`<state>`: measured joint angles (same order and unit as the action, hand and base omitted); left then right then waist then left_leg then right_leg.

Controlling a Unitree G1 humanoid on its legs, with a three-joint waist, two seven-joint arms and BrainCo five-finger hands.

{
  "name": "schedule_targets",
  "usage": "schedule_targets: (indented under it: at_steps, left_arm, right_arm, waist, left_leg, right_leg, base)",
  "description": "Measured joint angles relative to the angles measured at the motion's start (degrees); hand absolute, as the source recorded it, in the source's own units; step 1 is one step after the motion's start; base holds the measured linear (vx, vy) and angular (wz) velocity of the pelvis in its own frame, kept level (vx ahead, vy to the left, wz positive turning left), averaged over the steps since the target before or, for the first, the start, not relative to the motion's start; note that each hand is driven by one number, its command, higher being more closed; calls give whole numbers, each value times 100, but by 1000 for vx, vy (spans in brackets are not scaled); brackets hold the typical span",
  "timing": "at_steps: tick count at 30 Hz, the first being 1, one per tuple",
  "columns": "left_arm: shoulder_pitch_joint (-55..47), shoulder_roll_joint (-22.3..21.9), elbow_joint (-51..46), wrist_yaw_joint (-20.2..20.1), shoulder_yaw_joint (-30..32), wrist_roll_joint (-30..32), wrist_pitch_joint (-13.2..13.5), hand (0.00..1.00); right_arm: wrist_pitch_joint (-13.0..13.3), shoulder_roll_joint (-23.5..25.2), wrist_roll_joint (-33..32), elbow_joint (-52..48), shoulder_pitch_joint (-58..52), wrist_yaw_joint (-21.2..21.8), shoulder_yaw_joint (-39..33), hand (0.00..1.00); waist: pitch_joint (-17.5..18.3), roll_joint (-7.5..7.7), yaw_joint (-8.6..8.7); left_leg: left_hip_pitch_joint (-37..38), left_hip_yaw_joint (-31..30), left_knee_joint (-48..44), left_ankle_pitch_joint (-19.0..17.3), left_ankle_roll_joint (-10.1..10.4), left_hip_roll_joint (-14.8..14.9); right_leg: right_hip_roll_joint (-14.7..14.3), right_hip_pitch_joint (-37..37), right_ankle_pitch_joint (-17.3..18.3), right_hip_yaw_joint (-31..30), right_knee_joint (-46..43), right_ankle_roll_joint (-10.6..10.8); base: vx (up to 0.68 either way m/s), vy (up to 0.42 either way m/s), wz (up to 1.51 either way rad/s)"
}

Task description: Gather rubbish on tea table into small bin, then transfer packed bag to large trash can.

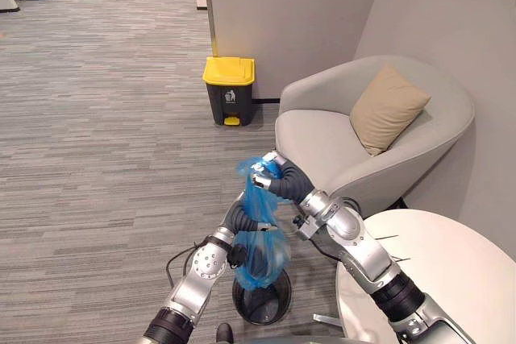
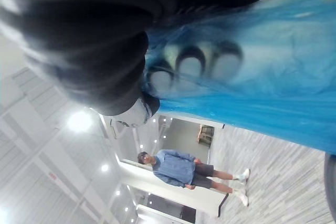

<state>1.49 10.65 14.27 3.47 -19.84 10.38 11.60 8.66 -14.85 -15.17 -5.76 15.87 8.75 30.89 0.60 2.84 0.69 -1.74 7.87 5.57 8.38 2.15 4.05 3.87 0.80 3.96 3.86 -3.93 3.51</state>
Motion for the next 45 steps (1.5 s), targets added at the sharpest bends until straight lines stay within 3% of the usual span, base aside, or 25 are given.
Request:
schedule_targets:
  at_steps: [10, 18, 29, 32, 33, 45]
  left_arm:
    - [-108, -158, 217, 213, 29, 225, -19, 0]
    - [-310, -388, 321, 424, 246, 331, -129, 0]
    - [-337, -391, 357, 548, 257, 327, -196, 0]
    - [-336, -428, 459, 558, 268, 327, -255, 0]
    - [-335, -446, 496, 561, 270, 325, -271, 100]
    - [-129, -597, 913, 676, 251, 71, -500, 100]
  right_arm:
    - [-10, 163, 0, 39, 10, -112, 90, 100]
    - [-19, 262, 0, 205, 417, -196, 246, 100]
    - [-47, 481, 0, 250, 530, -339, 570, 100]
    - [-159, 526, 0, 251, 530, -361, 617, 100]
    - [-194, 528, -1, 250, 530, -362, 619, 100]
    - [-285, 666, -275, 251, 756, -349, 978, 100]
  waist:
    - [71, 105, -69]
    - [71, 105, -171]
    - [65, 116, -185]
    - [63, 120, -204]
    - [61, 121, -211]
    - [54, 112, -164]
  left_leg:
    - [15, -9, 32, 5, 2, 2]
    - [60, -98, 37, 9, 9, 5]
    - [45, -130, 38, -14, 42, 45]
    - [45, -129, 37, -14, 42, 68]
    - [45, -128, 37, -11, 46, 76]
    - [46, -123, 37, -6, 59, 112]
  right_leg:
    - [0, 11, -1, 6, -14, 1]
    - [-2, 101, 1, 92, -7, 1]
    - [1, 100, 1, 106, -6, 1]
    - [-7, 100, 1, 104, -2, 1]
    - [-14, 100, 1, 104, 0, 0]
    - [-73, 98, 0, 89, 10, -7]
  base:
    - [0, 0, 0]
    - [0, 0, 5]
    - [-3, 2, 1]
    - [0, 0, 0]
    - [0, 0, 0]
    - [0, 0, 0]
